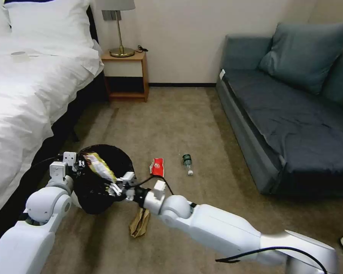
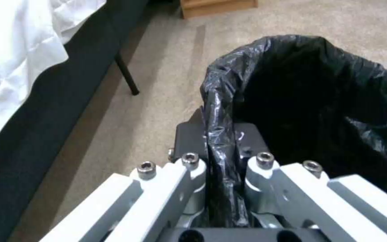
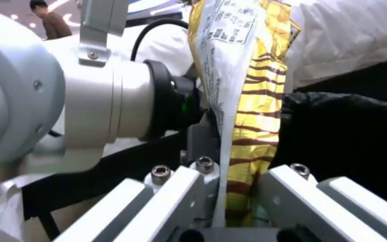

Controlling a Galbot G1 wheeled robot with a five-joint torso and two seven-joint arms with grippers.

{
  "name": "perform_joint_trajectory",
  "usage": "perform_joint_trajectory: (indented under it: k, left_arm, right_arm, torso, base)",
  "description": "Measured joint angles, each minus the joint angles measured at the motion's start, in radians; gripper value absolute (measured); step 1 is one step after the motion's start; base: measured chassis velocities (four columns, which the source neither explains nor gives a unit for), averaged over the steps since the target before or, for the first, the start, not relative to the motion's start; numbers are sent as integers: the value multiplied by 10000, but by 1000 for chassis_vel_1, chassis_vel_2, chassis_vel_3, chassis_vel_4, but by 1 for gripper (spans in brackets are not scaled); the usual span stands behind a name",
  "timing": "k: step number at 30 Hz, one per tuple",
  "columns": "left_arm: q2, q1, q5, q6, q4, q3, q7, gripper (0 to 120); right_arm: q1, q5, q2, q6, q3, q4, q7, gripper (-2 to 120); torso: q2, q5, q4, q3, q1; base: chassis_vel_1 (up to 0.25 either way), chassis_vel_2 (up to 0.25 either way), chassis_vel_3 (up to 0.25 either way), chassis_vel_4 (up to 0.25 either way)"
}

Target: Pick up the trash bin, then pick up the garbage on the floor and place it into the trash bin.

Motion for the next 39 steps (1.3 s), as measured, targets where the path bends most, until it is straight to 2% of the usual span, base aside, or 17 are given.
perform_joint_trajectory:
  k: [6, 14, 19, 27, 29, 30, 31, 33, 35, 37, 39]
  left_arm:
    - [-22, 0, -34, 1, -16, 11, 1, 5]
    - [-12, -8, -124, 0, -22, -5, 24, 5]
    - [-68, -5, -126, -18, 14, 8, 49, 5]
    - [-76, 66, -132, -65, 4, -93, 76, 5]
    - [-52, 86, -150, -70, -2, -132, 78, 5]
    - [-9, 110, -173, -79, -12, -187, 80, 5]
    - [-9, 110, -173, -79, -12, -187, 80, 5]
    - [14, 122, -196, -92, -13, -220, 82, 5]
    - [9, 121, -199, -93, -13, -221, 84, 5]
    - [-24, 118, -199, -95, -13, -218, 84, 5]
    - [-27, 118, -199, -96, -13, -218, 84, 5]
  right_arm:
    - [128, 91, 171, 78, -29, -353, -85, 0]
    - [150, 116, 597, 325, 165, -1613, -457, 0]
    - [561, 157, 1110, 476, 236, -2826, -670, 0]
    - [801, 132, 1429, 572, 303, -3580, -737, 0]
    - [777, 79, 1425, 584, 303, -3589, -711, 4]
    - [705, -11, 1400, 608, 304, -3589, -690, 10]
    - [705, -11, 1400, 608, 304, -3589, -690, 10]
    - [656, -63, 1382, 610, 339, -3543, -646, 22]
    - [657, -70, 1385, 610, 346, -3531, -630, 25]
    - [676, -87, 1409, 604, 374, -3521, -570, 36]
    - [679, -88, 1410, 602, 377, -3519, -564, 36]
  torso:
    - [0, 0, -1, 0, 0]
    - [0, 2, -2, 0, 0]
    - [0, 1, 0, 0, 0]
    - [0, 1, 1, 1, 0]
    - [0, 1, 1, 0, 0]
    - [0, 2, 0, 0, 0]
    - [0, 2, 0, 0, 0]
    - [-1, 1, -1, 0, 0]
    - [0, 2, 0, 0, 0]
    - [0, 1, 0, 0, 0]
    - [0, 2, 0, 0, 0]
  base:
    - [0, 0, 0, 0]
    - [0, 0, 0, 0]
    - [0, 0, 0, 0]
    - [0, 0, 0, 0]
    - [0, 0, 0, 0]
    - [0, 0, 0, 0]
    - [0, 0, 0, 0]
    - [0, 0, 0, 0]
    - [0, 0, 0, 0]
    - [0, 0, 0, 0]
    - [0, 0, 0, 0]
